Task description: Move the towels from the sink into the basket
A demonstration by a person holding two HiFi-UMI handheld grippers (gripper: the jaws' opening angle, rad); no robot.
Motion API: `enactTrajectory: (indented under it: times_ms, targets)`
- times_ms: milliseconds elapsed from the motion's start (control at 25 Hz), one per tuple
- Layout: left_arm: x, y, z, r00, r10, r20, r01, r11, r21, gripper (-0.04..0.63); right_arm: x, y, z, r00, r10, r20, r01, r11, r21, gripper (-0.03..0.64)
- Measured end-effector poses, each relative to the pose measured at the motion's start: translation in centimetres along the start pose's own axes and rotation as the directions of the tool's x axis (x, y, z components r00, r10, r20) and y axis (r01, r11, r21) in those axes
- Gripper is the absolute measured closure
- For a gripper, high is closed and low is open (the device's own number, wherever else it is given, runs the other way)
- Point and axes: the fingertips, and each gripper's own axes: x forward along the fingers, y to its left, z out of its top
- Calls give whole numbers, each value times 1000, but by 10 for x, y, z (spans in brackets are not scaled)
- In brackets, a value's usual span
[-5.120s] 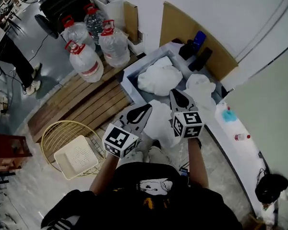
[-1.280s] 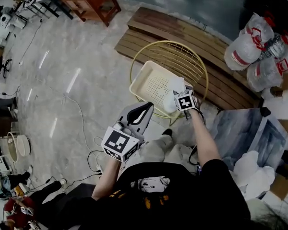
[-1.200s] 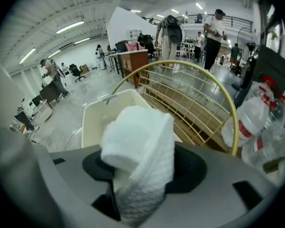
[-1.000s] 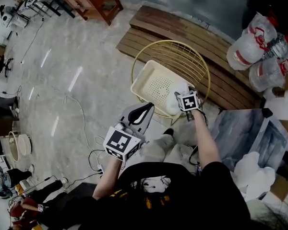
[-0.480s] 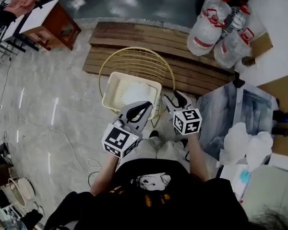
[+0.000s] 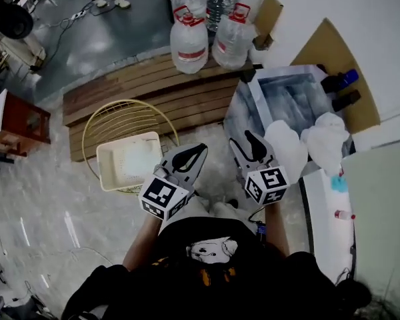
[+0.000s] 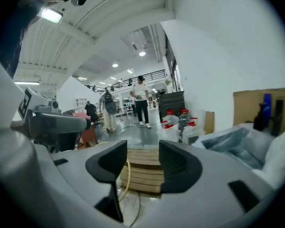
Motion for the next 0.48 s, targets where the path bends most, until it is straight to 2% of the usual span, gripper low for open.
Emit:
enactTrajectory:
  times_ms: [120, 280, 400, 480]
  targets:
    - [38, -42, 2, 996, -83, -13, 83, 997, 5, 577, -51, -52, -6, 991, -131, 13, 130, 991, 22, 397]
    - [75, -96, 2, 988, -156, -19, 156, 988, 17, 577, -108, -113, -29, 964, -264, -17, 265, 964, 37, 340]
    - [96, -126, -1, 983, -179, -34, 180, 983, 23, 577, -134, -155, -60, 938, -330, -108, 337, 940, 53, 288]
    - [107, -141, -5, 983, -178, -42, 179, 983, 25, 577, -139, -175, -88, 923, -326, -202, 349, 933, 87, 250]
